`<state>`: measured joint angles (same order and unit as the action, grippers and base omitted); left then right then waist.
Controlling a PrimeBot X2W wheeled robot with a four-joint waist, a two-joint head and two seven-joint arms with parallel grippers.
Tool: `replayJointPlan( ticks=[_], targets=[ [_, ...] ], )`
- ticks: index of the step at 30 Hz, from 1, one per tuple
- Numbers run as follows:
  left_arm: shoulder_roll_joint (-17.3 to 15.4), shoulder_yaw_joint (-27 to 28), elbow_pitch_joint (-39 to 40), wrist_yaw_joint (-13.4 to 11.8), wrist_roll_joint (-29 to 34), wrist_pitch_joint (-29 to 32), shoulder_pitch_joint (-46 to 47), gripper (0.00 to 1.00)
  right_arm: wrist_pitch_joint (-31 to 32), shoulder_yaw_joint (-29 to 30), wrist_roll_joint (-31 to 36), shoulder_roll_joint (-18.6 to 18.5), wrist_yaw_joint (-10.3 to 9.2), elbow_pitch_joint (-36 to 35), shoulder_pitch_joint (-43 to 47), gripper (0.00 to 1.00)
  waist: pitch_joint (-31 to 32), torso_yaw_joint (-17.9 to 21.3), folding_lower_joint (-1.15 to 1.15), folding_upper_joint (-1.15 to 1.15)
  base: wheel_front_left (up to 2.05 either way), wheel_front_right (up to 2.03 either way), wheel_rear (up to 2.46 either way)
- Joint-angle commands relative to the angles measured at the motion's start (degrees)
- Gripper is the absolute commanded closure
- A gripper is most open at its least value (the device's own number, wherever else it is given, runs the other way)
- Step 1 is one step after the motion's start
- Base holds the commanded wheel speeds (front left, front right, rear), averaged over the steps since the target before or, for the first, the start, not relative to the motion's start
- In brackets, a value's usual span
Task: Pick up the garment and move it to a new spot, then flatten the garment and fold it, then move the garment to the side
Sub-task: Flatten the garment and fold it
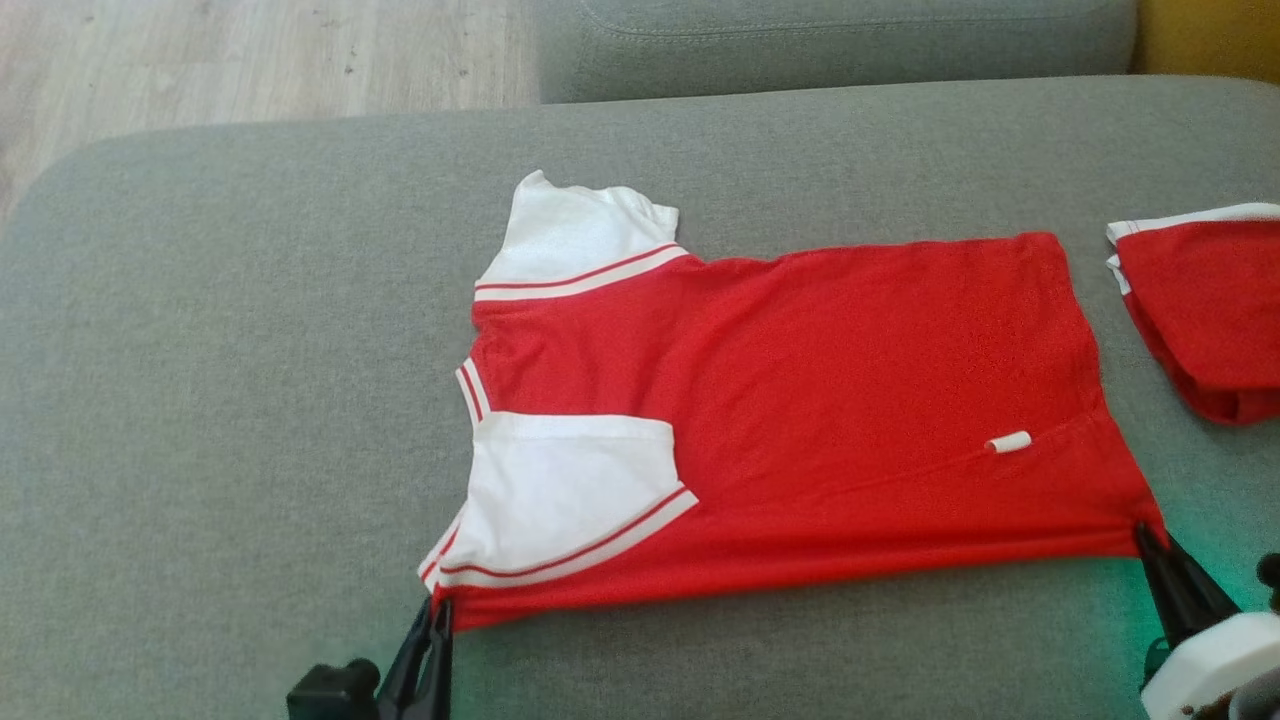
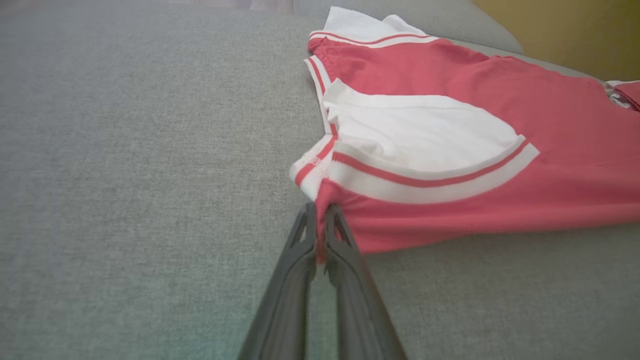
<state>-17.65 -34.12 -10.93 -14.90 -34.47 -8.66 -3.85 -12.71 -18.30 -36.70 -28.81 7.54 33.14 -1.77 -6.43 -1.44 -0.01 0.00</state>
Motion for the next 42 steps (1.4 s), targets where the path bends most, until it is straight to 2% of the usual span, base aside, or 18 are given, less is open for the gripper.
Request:
replayJointPlan(
  ticks=[1,6,7,8,9,10,13,19,24,29,33,38,42],
  targets=[
    [-1.17,1.88,1.42,-1.01,0.00,-0.78,1.19,1.00,-0.83,0.44,0.34,-2.55,-0.05,-0.93,0.63,1.00,0.02,-0.14,0.01,0.00,0.00,0.00,0.00],
    [-1.37,1.14,1.65,-1.27,0.25,-0.37,0.71,1.00,-0.18,2.23,1.68,-1.72,-0.05,-2.12,2.75,1.00,0.36,-0.27,0.01,0.00,0.00,0.00,0.00],
    [-1.45,1.00,1.56,-1.25,0.22,-0.06,0.69,1.00,-0.10,2.52,1.88,-1.51,-0.05,-2.33,3.02,0.90,0.45,-0.25,0.01,0.00,0.00,0.00,0.00],
    [-1.56,0.83,1.40,-1.17,0.20,0.24,0.69,1.00,-0.01,2.75,2.11,-1.29,-0.05,-2.54,3.28,0.72,0.55,-0.20,0.01,0.00,0.00,0.00,0.00],
    [-1.64,0.66,1.27,-1.01,0.09,0.58,0.68,1.00,0.09,2.95,2.33,-1.08,-0.05,-2.76,3.53,0.42,0.66,-0.14,0.01,0.00,0.00,0.00,0.00],
    [-1.72,0.52,1.09,-0.91,-0.07,1.02,0.63,0.89,0.13,3.20,2.64,-0.93,-0.05,-2.96,3.76,0.00,0.80,-0.05,0.01,0.00,0.00,0.00,0.00],
    [-1.88,0.33,0.84,-0.98,-0.31,1.70,0.47,0.00,-0.01,4.37,3.92,-0.38,-0.05,-3.41,4.36,0.00,1.13,0.29,0.01,0.00,0.00,0.00,0.00],
    [-3.14,0.27,2.91,-1.67,0.82,2.60,2.03,0.00,-0.60,7.54,6.07,1.02,-0.05,-6.31,5.38,0.00,1.31,1.18,0.01,0.00,0.00,0.00,0.00],
    [-6.77,1.02,5.72,-0.24,2.79,5.69,9.15,0.00,-0.64,9.77,8.48,2.63,-0.05,-10.21,5.44,0.00,-0.51,1.88,0.01,0.00,0.00,0.00,0.00],
    [-11.75,1.73,7.68,5.11,4.88,11.68,22.91,0.00,0.80,10.57,10.55,3.68,-0.05,-14.46,4.00,0.00,-4.35,3.17,0.01,0.00,0.00,0.00,0.00],
    [-15.18,1.94,5.77,10.62,5.93,17.97,35.48,0.00,1.76,11.04,11.42,3.46,-0.05,-17.59,2.35,0.00,-8.21,4.60,0.01,0.00,0.00,0.00,0.00],
    [-15.08,1.70,-0.65,18.02,2.71,26.87,49.21,0.00,2.59,11.51,12.17,3.54,-0.05,-19.84,0.63,0.00,-12.70,6.61,0.01,0.00,0.00,0.00,0.00],
    [-14.57,1.42,-5.48,19.97,1.80,30.37,56.31,0.00,2.80,11.11,12.30,3.84,-0.05,-20.60,-0.44,0.00,-15.39,8.09,0.01,0.00,0.00,0.00,0.00]
  ],
)
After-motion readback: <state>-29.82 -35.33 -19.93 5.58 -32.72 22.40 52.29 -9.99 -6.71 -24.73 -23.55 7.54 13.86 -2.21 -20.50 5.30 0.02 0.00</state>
